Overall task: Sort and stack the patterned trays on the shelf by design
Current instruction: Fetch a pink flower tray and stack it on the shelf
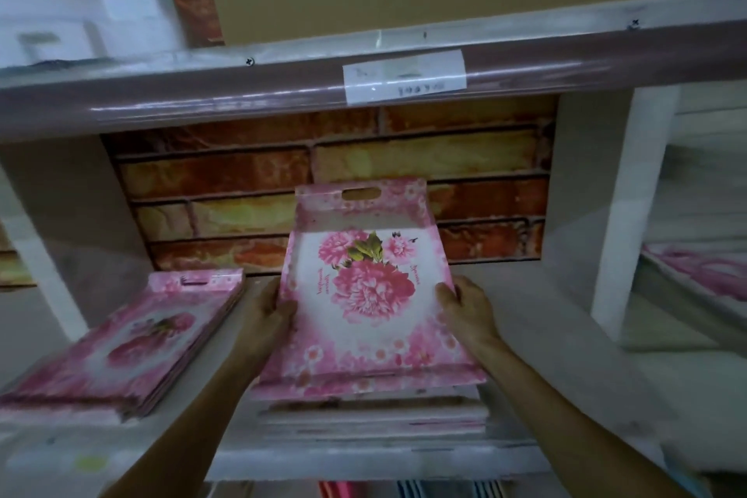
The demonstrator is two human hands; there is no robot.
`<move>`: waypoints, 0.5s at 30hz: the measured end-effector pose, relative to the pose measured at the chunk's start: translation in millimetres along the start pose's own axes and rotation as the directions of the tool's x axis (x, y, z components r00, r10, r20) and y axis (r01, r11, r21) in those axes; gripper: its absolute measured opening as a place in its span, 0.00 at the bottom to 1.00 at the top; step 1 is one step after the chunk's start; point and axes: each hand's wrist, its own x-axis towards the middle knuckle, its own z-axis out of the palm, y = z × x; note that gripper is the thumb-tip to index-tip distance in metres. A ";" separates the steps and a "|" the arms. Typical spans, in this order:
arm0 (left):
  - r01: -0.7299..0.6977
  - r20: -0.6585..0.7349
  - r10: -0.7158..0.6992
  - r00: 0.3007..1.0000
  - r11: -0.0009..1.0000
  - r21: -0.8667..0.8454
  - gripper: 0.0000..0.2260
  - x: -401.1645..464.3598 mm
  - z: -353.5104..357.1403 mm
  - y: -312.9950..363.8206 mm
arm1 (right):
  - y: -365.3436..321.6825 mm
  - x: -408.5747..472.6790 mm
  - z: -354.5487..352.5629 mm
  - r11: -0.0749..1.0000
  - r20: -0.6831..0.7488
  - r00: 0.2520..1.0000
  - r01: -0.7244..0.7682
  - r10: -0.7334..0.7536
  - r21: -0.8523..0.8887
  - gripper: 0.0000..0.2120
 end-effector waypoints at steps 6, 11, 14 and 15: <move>0.051 0.105 -0.051 0.993 0.999 0.004 0.22 4.0 3.0 -21.3 | 15.0 -7.4 5.4 0.989 -0.039 0.999 0.000 -0.006 -0.147 0.13; 0.073 0.136 -0.067 0.988 0.996 -0.043 0.21 -4.2 6.4 -30.2 | 26.5 -11.0 8.6 0.977 -0.046 0.999 -0.019 0.009 -0.212 0.13; 0.087 0.152 -0.083 0.985 0.996 -0.022 0.23 -6.2 4.8 -34.0 | 28.6 -17.0 11.0 0.968 -0.050 0.999 -0.024 0.012 -0.251 0.13; 0.093 0.158 -0.091 0.983 0.996 -0.005 0.24 -7.2 4.1 -33.7 | 29.4 -18.2 11.2 0.967 -0.048 0.999 -0.027 0.016 -0.253 0.13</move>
